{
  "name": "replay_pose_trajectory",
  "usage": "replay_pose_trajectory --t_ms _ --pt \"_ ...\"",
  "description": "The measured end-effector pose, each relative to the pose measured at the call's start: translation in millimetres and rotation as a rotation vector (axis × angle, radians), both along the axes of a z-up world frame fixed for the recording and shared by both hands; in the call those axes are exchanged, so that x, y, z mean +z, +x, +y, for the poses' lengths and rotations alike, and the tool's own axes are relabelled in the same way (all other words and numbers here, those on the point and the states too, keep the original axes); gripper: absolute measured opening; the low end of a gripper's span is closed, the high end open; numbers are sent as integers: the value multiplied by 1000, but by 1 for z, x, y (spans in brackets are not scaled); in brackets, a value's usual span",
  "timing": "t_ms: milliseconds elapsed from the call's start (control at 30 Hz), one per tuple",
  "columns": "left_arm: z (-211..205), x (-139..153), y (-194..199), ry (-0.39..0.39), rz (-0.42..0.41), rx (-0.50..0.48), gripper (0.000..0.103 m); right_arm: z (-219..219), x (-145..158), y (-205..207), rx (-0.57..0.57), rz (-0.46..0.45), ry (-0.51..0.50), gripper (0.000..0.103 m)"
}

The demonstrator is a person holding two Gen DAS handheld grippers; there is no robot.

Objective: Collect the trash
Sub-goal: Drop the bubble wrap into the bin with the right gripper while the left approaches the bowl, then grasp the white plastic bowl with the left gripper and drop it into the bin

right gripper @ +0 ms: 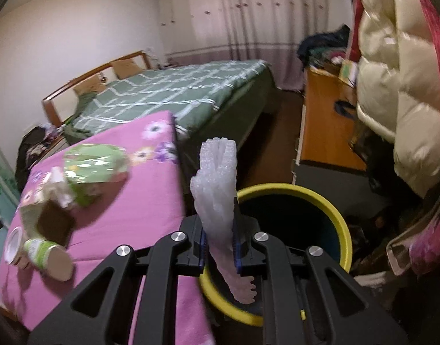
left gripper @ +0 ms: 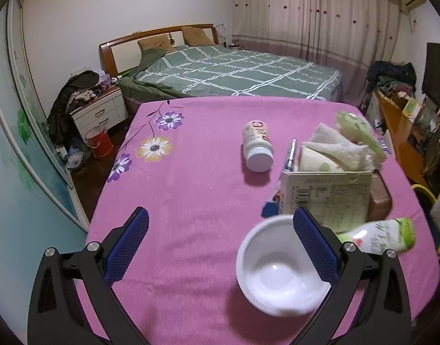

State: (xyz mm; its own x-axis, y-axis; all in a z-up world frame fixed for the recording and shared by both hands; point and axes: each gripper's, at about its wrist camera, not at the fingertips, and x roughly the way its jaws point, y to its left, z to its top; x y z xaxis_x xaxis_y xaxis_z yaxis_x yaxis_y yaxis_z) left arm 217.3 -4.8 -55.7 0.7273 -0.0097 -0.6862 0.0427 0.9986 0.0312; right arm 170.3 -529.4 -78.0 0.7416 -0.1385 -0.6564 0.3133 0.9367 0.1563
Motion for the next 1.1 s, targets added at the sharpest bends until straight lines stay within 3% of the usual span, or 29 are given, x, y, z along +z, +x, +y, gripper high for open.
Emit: replay_pose_trajectory --t_ms 167,233,300,533,767,1100 --pt "3 2 -32 -60 -9 -42 99 -21 -28 15 -55 58 20 17" --pt "0 0 -45 -83 -5 -69 99 -26 -33 17 -77 63 21 32" --pt "-6 -4 -54 -95 5 -106 99 -30 -37 16 -94 61 24 39" --pt "-33 -32 -63 -60 73 -213 99 -30 -37 13 -92 45 36 43" --pt "-31 -61 -36 -57 133 -164 99 -21 -28 11 -70 19 35 43" --pt "-36 -68 -8 -69 116 -170 96 -15 -30 17 -44 20 40 43"
